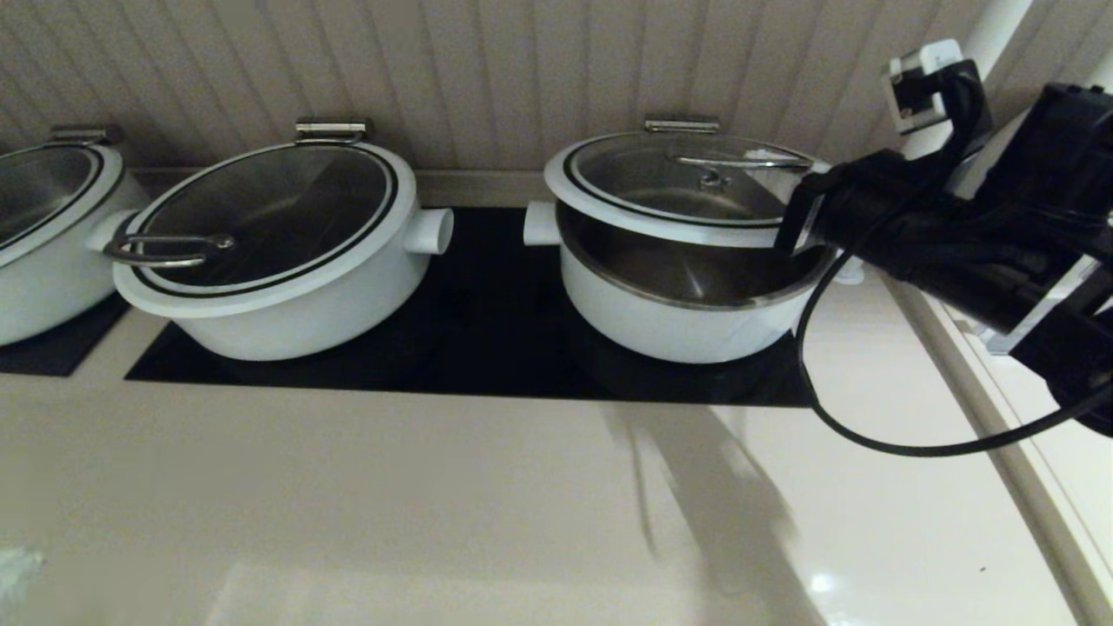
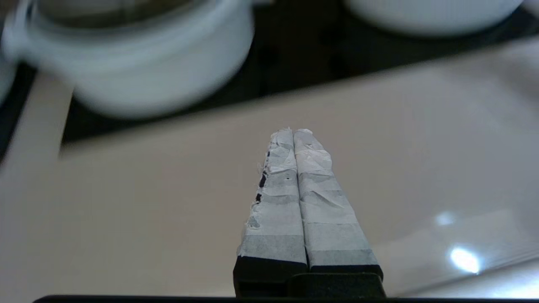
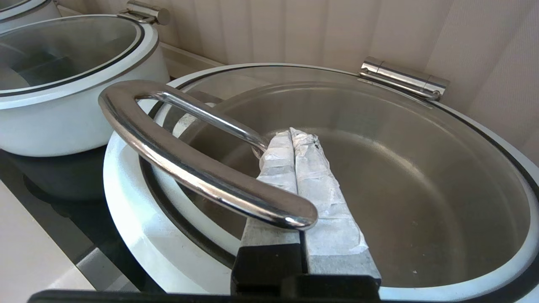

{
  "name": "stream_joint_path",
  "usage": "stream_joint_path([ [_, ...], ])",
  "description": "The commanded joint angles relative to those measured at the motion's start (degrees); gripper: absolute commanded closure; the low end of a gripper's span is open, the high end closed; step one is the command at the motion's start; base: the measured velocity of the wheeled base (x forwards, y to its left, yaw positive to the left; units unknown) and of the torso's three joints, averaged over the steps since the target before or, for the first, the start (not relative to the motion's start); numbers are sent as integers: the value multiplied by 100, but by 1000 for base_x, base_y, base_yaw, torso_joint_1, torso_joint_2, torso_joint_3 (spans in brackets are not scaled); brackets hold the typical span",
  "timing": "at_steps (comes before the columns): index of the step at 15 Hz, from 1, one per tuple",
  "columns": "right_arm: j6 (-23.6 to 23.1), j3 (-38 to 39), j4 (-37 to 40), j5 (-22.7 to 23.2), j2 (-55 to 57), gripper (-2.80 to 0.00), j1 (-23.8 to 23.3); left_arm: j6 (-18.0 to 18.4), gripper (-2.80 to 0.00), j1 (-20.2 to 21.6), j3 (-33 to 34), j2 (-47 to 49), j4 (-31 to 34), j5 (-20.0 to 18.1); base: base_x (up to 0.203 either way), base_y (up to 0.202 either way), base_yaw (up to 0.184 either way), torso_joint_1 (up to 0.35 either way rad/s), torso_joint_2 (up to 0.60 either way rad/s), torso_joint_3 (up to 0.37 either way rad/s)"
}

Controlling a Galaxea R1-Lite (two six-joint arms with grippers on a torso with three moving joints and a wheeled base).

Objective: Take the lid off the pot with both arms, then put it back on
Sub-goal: Hold the pot lid with the left arm

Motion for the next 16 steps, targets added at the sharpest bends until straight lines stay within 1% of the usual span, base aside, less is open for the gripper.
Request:
stream_joint_path([
  [1, -5, -9, -28, 13, -1, 0, 3, -4, 0, -149, -944, 1756, -167, -273, 0, 0, 0, 0, 0, 0],
  [2, -5, -9, -28, 7, -1, 0, 3, -11, 0, -443, -1259, 2122, -240, -384, 0, 0, 0, 0, 0, 0],
  [4, -5, -9, -28, 15, 0, 0, 3, -50, 0, -1410, -1634, 2640, -335, -501, 0, 0, 0, 0, 0, 0],
  [5, -5, -17, -28, 15, 16, 0, 3, -76, 0, -1749, -1788, 2980, -400, -523, 0, 0, 0, 0, 0, 0],
  [6, -5, -64, -36, 7, 59, 0, 3, -94, 0, -1987, -1931, 3337, -533, -534, 0, 0, 0, 0, 0, 0],
  [9, -5, -262, -20, 7, 172, 0, 3, -107, 0, -2515, -2251, 4434, -1200, -517, 0, 0, 0, 0, 0, 0],
  [11, -5, -387, -20, 6, 255, 0, 3, -103, 0, -2843, -2438, 5037, -1505, -390, 0, 0, 0, 0, 0, 0],
  [13, -5, -404, -28, 7, 315, 0, 3, -112, 0, -3170, -2595, 5567, -1733, -85, 0, 0, 0, 0, 0, 0],
  [16, -5, -412, -37, 7, 349, 0, 3, -251, 0, -3549, -2876, 6367, -2420, 411, 0, 0, 0, 0, 0, 0],
])
